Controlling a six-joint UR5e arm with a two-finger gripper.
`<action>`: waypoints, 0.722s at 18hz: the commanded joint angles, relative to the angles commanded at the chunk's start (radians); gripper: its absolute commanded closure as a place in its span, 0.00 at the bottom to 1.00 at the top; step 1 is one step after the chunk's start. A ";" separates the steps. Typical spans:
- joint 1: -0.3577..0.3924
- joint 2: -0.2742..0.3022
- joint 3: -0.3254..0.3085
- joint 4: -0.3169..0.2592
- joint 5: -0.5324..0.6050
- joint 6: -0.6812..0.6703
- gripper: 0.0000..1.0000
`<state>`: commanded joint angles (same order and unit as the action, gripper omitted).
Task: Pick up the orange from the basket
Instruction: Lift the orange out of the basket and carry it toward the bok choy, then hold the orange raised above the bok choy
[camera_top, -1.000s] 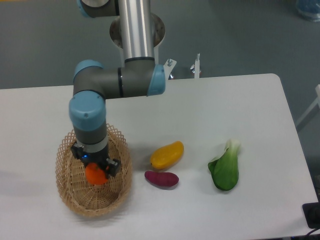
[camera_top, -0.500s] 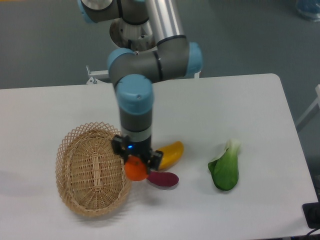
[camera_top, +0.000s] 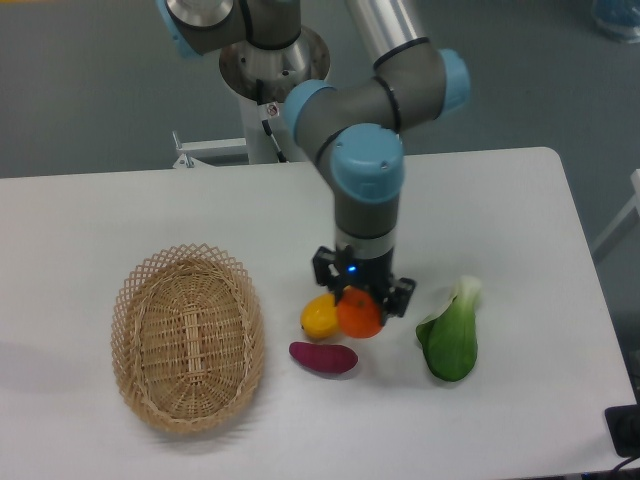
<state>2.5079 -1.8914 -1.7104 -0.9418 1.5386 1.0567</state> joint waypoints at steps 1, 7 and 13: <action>0.012 0.002 -0.003 0.002 0.000 0.020 0.52; 0.057 0.002 -0.005 0.012 -0.003 0.083 0.51; 0.086 0.003 -0.038 0.002 0.000 0.238 0.52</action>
<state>2.5939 -1.8883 -1.7487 -0.9403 1.5386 1.2943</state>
